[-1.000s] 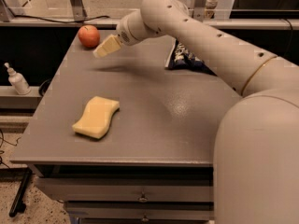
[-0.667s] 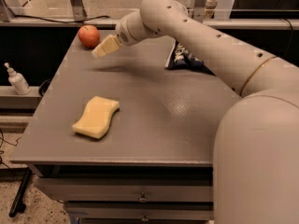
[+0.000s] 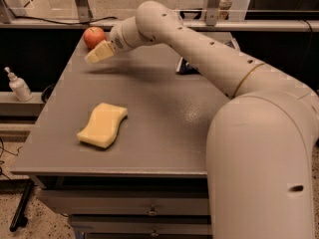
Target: Move apple near sponge
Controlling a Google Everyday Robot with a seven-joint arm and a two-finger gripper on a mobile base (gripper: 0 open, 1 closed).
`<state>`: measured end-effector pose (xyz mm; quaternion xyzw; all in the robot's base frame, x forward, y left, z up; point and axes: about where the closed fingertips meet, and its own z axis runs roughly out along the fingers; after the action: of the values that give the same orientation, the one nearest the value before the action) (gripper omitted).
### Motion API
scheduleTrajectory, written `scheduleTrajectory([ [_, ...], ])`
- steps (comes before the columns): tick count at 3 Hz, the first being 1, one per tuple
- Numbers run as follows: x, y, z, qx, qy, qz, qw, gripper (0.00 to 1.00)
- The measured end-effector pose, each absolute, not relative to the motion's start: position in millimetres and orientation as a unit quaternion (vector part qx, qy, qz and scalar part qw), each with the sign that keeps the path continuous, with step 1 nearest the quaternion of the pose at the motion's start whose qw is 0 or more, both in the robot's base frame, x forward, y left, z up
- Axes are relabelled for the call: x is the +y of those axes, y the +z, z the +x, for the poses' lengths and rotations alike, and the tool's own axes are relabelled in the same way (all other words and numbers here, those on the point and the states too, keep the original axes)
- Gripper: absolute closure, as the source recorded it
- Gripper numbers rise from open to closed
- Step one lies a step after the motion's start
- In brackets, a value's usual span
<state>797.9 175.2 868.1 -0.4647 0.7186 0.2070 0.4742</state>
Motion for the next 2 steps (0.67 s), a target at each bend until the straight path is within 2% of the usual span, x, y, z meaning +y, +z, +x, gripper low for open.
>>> scheduleTrajectory([
  [2, 208.9, 850.4, 819.2, 0.714, 0.209, -0.465, 0.48, 0.0],
])
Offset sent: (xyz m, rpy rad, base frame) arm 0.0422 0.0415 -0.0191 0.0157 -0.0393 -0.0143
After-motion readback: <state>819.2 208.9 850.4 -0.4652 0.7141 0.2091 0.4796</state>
